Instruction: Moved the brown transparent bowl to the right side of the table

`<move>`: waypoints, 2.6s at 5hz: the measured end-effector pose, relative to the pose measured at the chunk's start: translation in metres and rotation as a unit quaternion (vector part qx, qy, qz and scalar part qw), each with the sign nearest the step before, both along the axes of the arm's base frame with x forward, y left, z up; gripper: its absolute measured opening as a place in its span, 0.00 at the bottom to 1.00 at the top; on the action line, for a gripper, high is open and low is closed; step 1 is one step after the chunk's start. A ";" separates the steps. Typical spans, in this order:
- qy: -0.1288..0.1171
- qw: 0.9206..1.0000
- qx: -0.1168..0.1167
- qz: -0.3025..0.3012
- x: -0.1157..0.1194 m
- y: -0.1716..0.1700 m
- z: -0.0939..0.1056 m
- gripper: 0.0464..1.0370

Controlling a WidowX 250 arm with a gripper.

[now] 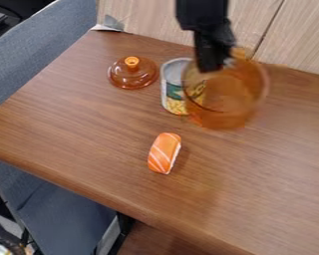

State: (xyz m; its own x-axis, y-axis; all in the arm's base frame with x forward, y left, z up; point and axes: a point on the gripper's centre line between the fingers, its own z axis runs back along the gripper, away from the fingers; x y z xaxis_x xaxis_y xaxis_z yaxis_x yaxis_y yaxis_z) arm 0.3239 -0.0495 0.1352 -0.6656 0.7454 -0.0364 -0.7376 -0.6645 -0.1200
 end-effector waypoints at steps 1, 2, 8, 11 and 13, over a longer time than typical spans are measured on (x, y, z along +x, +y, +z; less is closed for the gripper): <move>0.009 1.000 0.010 -0.018 -0.003 -0.028 -0.013 0.04; 0.024 0.999 0.022 -0.034 -0.003 -0.046 -0.037 0.04; 0.057 0.995 0.040 -0.071 0.003 -0.052 -0.081 0.87; 0.042 0.997 0.014 -0.070 0.013 -0.045 -0.042 0.96; 0.029 0.996 0.005 -0.082 0.013 -0.036 -0.024 0.96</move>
